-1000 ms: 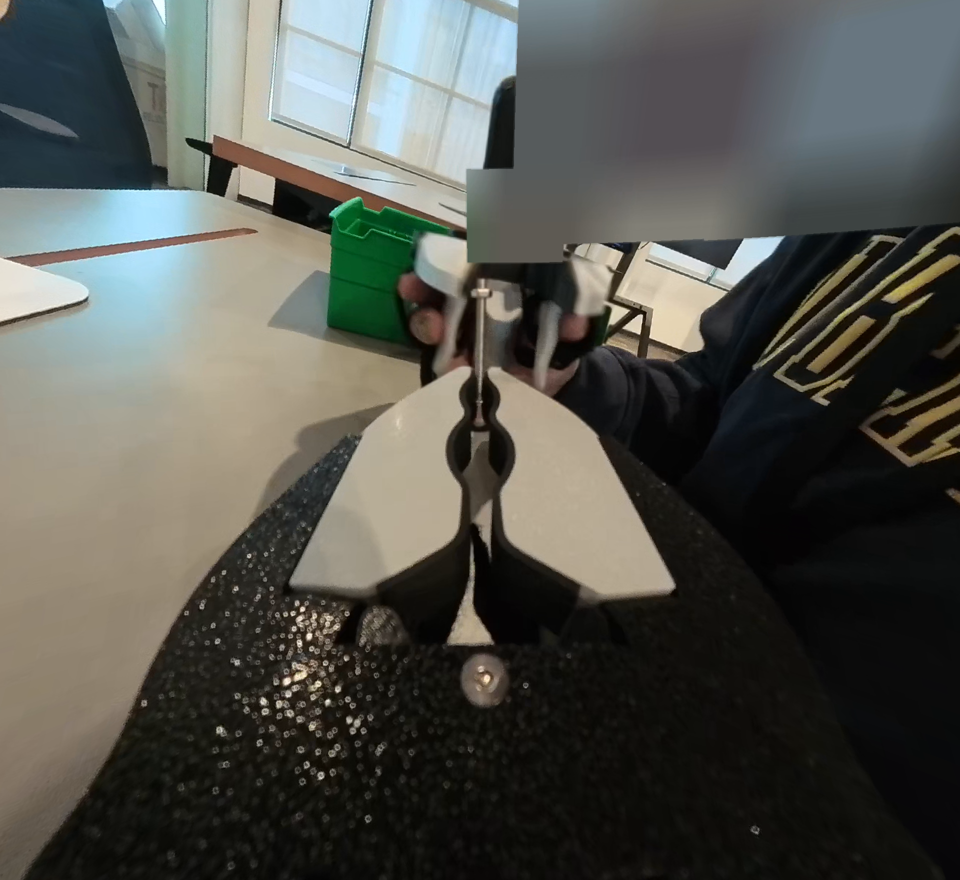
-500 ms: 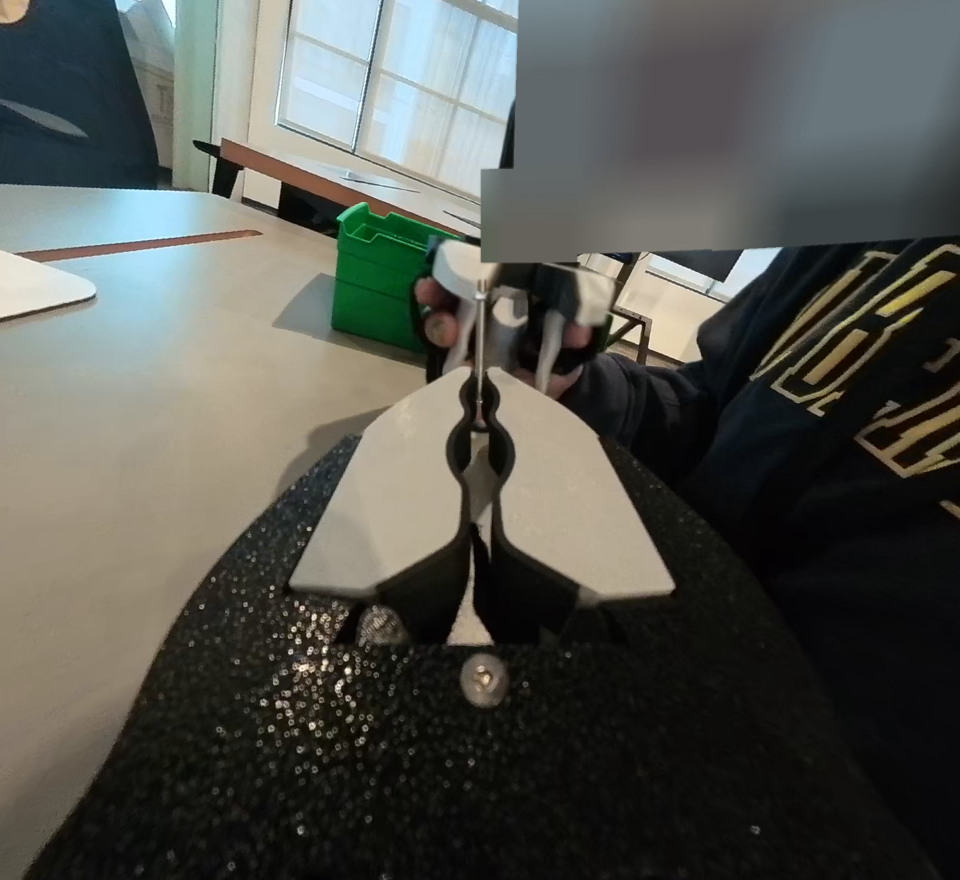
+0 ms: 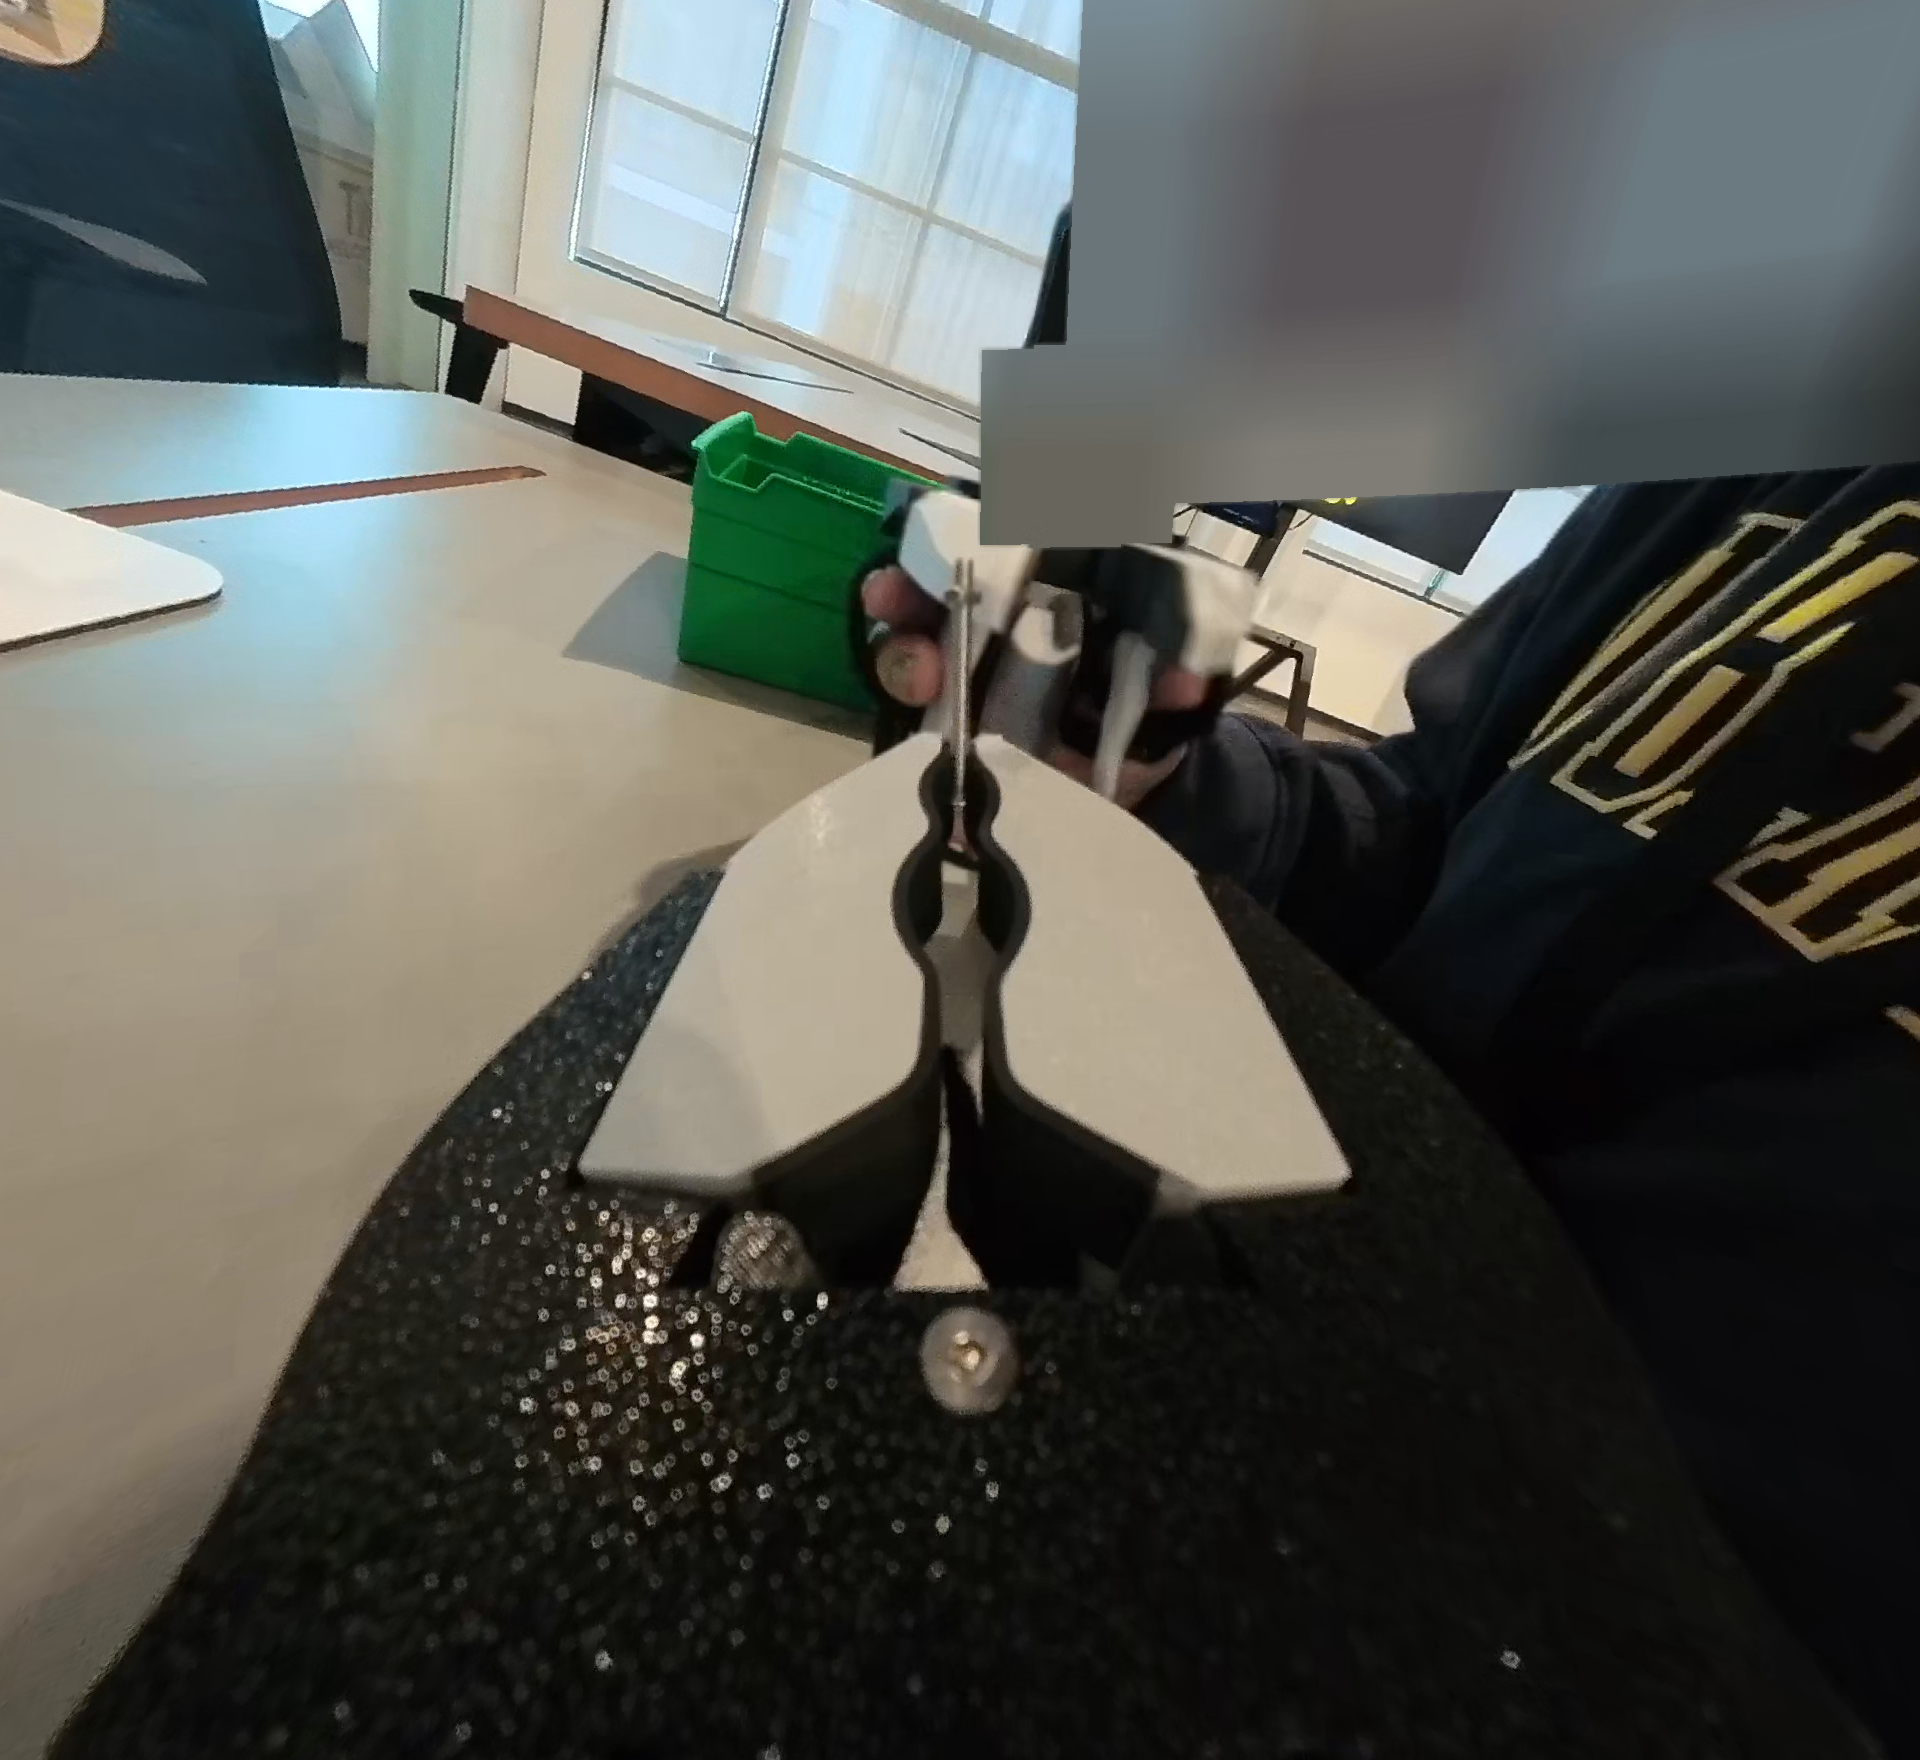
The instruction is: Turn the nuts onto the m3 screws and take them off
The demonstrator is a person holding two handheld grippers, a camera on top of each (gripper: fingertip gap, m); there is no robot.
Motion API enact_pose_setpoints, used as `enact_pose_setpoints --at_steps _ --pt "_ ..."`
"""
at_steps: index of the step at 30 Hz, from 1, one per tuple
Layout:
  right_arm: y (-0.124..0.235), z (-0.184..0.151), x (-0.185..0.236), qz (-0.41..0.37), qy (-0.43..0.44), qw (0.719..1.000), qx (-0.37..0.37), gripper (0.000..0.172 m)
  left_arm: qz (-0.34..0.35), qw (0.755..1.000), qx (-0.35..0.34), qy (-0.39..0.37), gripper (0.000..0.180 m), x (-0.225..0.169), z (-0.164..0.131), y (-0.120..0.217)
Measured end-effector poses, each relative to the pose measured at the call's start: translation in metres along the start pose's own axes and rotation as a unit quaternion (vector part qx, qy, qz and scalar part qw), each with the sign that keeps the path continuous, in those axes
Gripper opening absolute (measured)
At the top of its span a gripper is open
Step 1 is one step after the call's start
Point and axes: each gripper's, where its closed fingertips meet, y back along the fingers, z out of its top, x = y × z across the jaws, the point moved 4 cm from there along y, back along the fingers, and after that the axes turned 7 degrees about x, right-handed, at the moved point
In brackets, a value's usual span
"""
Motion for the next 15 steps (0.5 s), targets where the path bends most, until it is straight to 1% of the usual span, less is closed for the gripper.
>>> enact_pose_setpoints --at_steps 2,5,6,8,10,12,15 --pt "-0.002 -0.002 -0.009 -0.029 -0.024 0.999 0.01 0.026 0.001 1.0 0.005 -0.004 0.0 -0.001 -0.001 -0.001" --pt "-0.016 -0.006 -0.01 -0.02 -0.03 0.998 0.045 0.028 0.003 1.0 0.01 -0.01 0.0 -0.002 -0.002 -0.002" --pt "-0.019 -0.007 -0.011 -0.019 -0.03 0.998 0.051 0.026 0.003 1.0 0.009 -0.011 0.0 -0.002 -0.001 -0.002" --pt "-0.023 -0.007 -0.01 -0.008 -0.033 0.998 0.054 0.014 0.003 1.0 0.009 -0.012 0.0 -0.003 -0.001 -0.002" --pt "-0.023 -0.007 -0.01 -0.003 -0.043 0.998 0.053 0.006 0.003 1.0 0.011 -0.016 0.0 -0.004 -0.002 -0.002" --pt "-0.021 -0.007 -0.01 0.003 -0.05 0.997 0.054 0.002 0.006 1.0 0.016 -0.025 0.001 -0.006 -0.003 -0.004" --pt "-0.021 -0.005 -0.006 0.013 -0.051 0.997 0.054 0.002 0.002 0.999 0.009 -0.045 0.001 -0.01 -0.002 -0.003"
